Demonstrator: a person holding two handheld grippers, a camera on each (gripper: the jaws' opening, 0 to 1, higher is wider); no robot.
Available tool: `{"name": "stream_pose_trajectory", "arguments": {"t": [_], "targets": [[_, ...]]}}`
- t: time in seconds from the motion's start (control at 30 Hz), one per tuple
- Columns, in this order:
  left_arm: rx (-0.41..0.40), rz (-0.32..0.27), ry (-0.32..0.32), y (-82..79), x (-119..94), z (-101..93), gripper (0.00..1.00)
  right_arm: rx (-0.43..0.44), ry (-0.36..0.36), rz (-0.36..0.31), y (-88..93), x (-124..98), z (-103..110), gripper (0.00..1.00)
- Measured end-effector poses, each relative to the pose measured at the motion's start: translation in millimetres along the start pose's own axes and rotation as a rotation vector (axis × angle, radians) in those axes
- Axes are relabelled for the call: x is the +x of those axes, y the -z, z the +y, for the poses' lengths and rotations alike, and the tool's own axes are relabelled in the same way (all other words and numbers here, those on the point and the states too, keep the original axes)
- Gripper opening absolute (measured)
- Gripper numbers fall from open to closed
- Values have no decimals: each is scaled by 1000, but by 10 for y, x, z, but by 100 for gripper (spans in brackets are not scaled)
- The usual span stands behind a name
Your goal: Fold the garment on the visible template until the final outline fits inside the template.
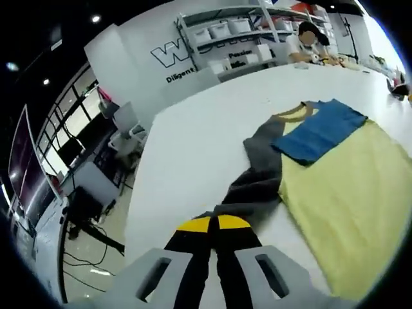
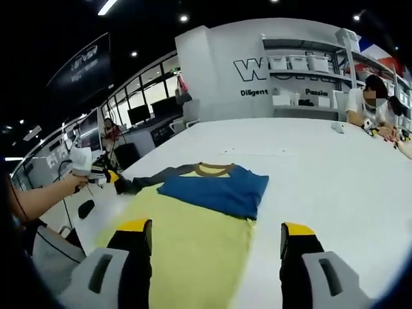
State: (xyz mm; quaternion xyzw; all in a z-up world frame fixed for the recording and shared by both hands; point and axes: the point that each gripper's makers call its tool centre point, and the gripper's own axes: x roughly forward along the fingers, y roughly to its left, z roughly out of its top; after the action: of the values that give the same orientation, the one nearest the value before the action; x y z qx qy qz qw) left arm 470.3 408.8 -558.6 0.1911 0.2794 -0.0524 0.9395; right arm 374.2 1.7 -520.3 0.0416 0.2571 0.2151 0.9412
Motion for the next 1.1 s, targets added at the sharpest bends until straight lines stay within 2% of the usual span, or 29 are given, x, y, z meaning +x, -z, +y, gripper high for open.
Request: {"name": "stream_pose_trajectory", "arguments": {"t": [0.03,0.17,0.2,0.23,0.37,0.43,0.53,0.63,0.7,0.8,0.9,1.0,1.03,1.1], "targets": [[-19,-13,5,-64,17,-39,1,0,-1,3,6,-1,7,79],[16,-94,15,-430,59,-272,1,7,-7,12,41,2,30,79],[21,-106,18,-468,62,-296,1,4,-7,15,49,1,32,79],[52,-140,40,-603,70,-434,1,2,-8,18,57,0,34,79],[173,-181,82,-779,96,-778,1,6,-10,24,85,-7,39,78],[225,-166,113,-763,123,-986,1,10,-9,29,108,-8,38,78],[359,-158,136,-708,171,-1255,2,11,-10,42,154,-10,44,78],[449,-133,194,-566,239,-1525,2,15,-13,47,178,-11,54,78],[483,-130,213,-507,261,-1623,2,17,-15,49,189,-8,58,78],[535,-95,224,-366,302,-1716,5,19,-10,50,199,1,67,78],[537,-83,231,-290,296,-1767,6,9,-16,49,201,21,127,78],[509,-70,257,-230,251,-1803,12,3,-24,53,206,38,147,78],[493,-69,260,-223,230,-1798,16,2,-26,55,207,43,149,78],[395,-82,285,-236,191,-1801,26,0,-25,53,198,49,145,78]]}}
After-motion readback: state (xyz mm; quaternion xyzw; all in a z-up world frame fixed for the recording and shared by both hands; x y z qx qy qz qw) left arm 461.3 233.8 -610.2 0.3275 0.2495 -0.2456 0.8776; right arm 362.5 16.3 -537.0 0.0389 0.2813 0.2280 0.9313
